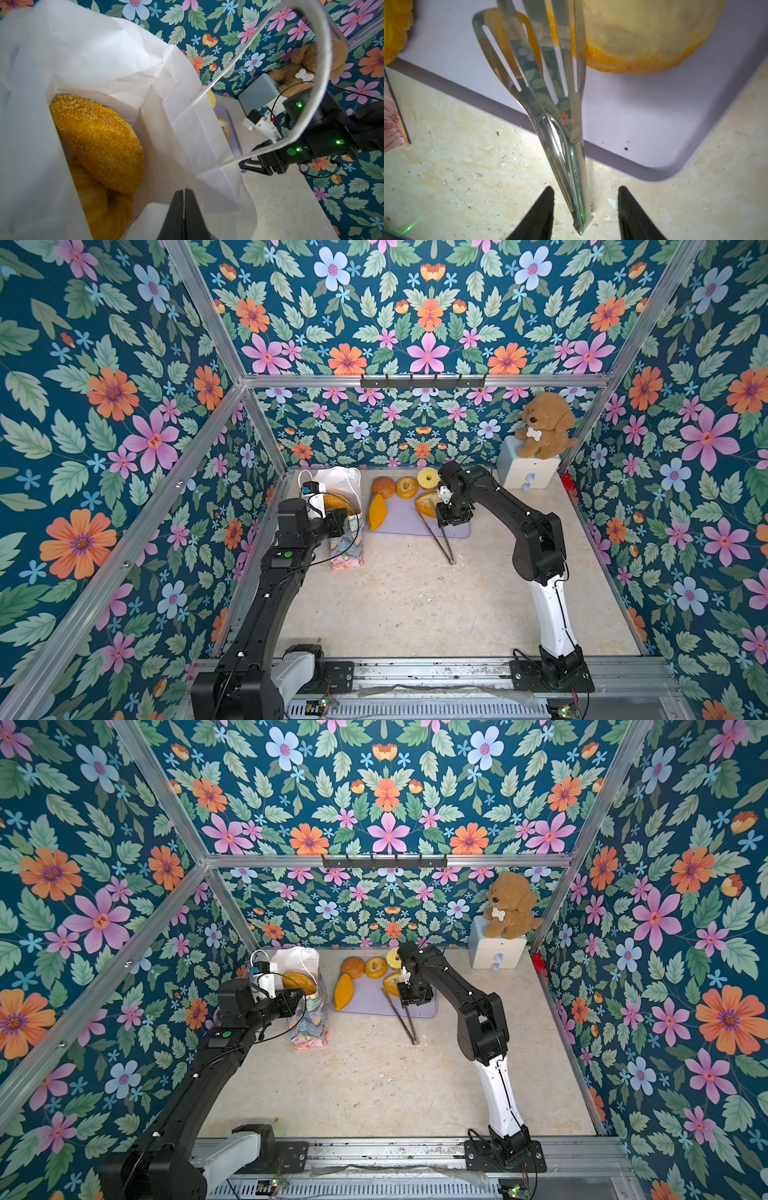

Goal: Pack bread into a paper bag
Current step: Place the clamp on the plate, then pick up the clamp from the plate.

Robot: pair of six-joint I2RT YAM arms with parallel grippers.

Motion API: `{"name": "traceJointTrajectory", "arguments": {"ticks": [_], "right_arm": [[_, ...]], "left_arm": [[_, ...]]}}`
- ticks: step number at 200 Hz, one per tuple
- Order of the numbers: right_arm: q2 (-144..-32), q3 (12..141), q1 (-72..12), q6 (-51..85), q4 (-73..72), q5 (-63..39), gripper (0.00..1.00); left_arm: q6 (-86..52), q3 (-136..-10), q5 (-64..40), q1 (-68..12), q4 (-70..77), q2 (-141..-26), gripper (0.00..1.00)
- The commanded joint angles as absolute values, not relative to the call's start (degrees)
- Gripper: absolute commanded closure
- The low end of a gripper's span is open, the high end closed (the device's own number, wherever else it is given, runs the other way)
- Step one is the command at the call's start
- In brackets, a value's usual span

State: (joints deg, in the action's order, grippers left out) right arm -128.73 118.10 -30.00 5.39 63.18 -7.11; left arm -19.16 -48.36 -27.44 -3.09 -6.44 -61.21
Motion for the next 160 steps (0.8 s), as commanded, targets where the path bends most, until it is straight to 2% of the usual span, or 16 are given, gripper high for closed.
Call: {"name": "traceJointTrajectory", "arguments": {"ticks": [1, 93, 160], "right_arm": [[-126.5, 115.3, -30.7, 5.2, 61.9, -7.9, 0.47], [-116.6, 95.7, -33.1, 5.3, 51.8, -5.7, 0.38], [-117.6, 93.1, -35.8, 3.5, 48.3, -2.3, 0.35]], "left_arm": [[-18.2, -49.0, -26.2, -3.1, -9.4, -60.9, 0.89], [-17.1, -49.2, -22.8, -3.0, -11.8, -58.4, 0.83], [-16.8, -48.9, -22.2, -3.0, -12.6, -57.5, 0.8]]}}
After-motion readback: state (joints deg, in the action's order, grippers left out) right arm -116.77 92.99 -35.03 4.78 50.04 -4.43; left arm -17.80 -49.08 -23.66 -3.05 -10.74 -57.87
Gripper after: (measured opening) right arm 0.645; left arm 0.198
